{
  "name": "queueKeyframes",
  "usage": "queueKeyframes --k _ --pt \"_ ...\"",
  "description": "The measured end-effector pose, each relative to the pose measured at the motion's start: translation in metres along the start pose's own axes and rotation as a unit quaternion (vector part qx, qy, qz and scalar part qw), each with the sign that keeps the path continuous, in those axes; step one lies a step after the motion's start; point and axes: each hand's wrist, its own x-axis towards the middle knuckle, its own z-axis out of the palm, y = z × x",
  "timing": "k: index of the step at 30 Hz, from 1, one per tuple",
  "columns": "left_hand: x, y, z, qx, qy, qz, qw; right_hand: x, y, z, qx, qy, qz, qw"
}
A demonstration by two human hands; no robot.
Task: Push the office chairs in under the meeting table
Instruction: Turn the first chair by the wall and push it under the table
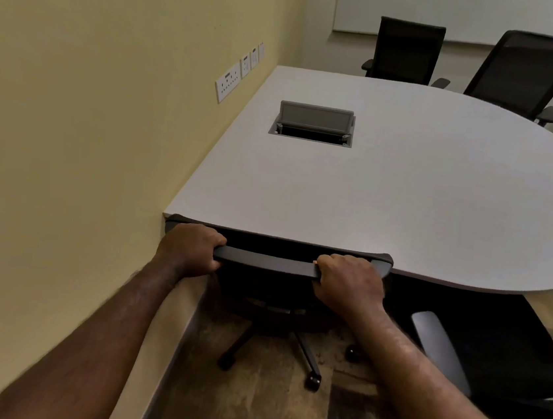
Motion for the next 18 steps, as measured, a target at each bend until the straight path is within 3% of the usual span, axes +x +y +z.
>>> queueKeyframes --k 18 --pt "0.067 -0.028 0.007 -0.008 0.015 0.038 0.999 0.068 0.018 0.01 -0.022 -0.011 0.04 0.999"
